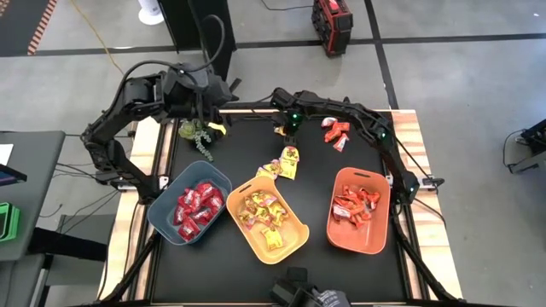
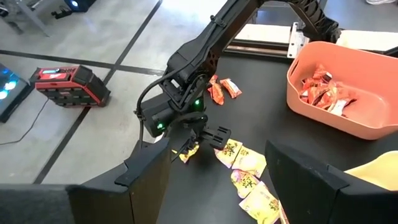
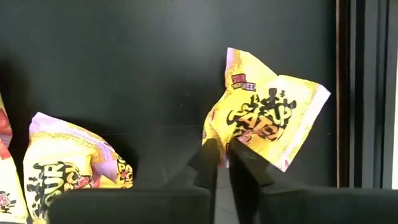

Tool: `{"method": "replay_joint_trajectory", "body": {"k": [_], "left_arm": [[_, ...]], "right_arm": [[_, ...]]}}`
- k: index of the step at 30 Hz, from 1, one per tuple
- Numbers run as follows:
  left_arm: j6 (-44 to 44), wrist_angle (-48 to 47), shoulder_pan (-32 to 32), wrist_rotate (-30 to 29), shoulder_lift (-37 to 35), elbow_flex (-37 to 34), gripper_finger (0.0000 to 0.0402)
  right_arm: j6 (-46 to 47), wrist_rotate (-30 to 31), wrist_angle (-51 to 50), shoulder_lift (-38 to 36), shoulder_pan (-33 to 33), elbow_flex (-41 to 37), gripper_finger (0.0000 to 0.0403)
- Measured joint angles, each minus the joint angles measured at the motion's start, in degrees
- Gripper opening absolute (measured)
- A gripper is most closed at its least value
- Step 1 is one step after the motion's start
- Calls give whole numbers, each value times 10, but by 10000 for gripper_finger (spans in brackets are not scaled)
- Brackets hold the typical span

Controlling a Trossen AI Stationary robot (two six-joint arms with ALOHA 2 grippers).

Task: Sort candy
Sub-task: Put the yellow candy into the yellow bin

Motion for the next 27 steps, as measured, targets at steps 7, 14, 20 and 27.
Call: {"method": "replay_joint_trajectory", "body": {"k": [7, 14, 20, 27], "left_arm": [[-1, -3, 0, 0, 0, 0, 254], [-2, -11, 0, 0, 0, 0, 254], [3, -11, 5, 0, 0, 0, 254], [4, -9, 22, -1, 0, 0, 254]], "right_arm": [[-4, 16, -5, -35, 4, -1, 4], [-10, 23, -61, -125, 27, -1, 1], [-7, 22, -148, -211, 106, -1, 1], [20, 18, -128, -242, 263, -1, 0]]}}
